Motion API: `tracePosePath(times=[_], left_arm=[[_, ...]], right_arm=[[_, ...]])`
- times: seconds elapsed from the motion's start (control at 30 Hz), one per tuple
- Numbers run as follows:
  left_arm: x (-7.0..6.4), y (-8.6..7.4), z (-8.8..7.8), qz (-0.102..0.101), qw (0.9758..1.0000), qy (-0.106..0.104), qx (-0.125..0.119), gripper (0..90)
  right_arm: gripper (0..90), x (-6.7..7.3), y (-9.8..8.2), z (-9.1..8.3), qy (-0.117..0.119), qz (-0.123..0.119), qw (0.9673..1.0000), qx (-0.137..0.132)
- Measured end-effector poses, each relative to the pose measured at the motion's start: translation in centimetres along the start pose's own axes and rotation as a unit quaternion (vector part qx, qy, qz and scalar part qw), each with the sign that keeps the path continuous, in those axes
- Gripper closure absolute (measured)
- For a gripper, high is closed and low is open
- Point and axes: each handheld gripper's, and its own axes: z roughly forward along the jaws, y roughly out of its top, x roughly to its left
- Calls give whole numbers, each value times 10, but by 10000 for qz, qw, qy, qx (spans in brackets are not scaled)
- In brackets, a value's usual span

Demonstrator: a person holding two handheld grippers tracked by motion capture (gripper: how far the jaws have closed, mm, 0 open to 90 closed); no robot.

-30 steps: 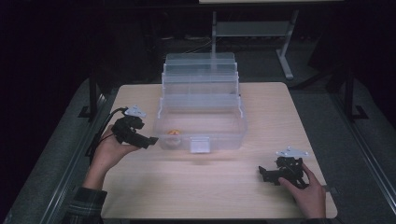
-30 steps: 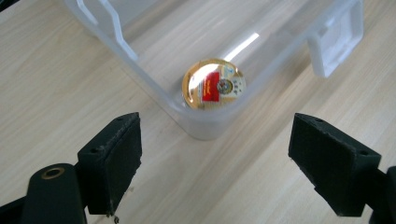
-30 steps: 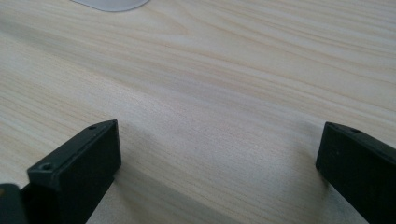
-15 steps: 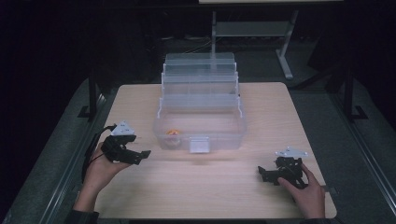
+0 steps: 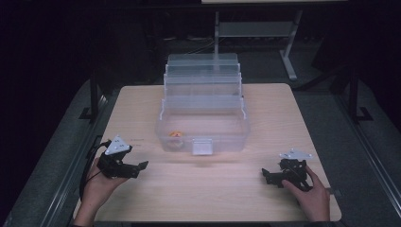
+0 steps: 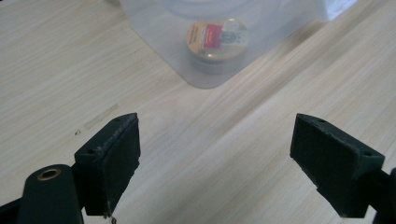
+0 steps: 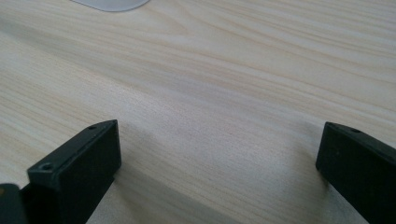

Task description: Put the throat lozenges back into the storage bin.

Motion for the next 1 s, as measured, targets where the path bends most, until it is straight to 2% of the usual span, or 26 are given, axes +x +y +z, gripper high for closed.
tracePosePath(times=[0.3,0.5,0.83,0.97,1.0], left_arm=[[-7,-29,2,-68,9999,144,-43,153],[-10,-44,6,-118,9996,249,14,149],[-12,-63,17,-203,9992,277,220,124],[-12,-70,23,-220,9988,250,353,121],[-12,-72,25,-283,9989,200,315,115]], right_arm=[[0,0,0,0,-1,2,10000,2],[0,0,0,0,-1,2,10000,3],[0,0,0,0,-1,-2,10000,5],[0,0,0,0,-1,6,10000,5],[0,0,0,0,-1,5,10000,4]])
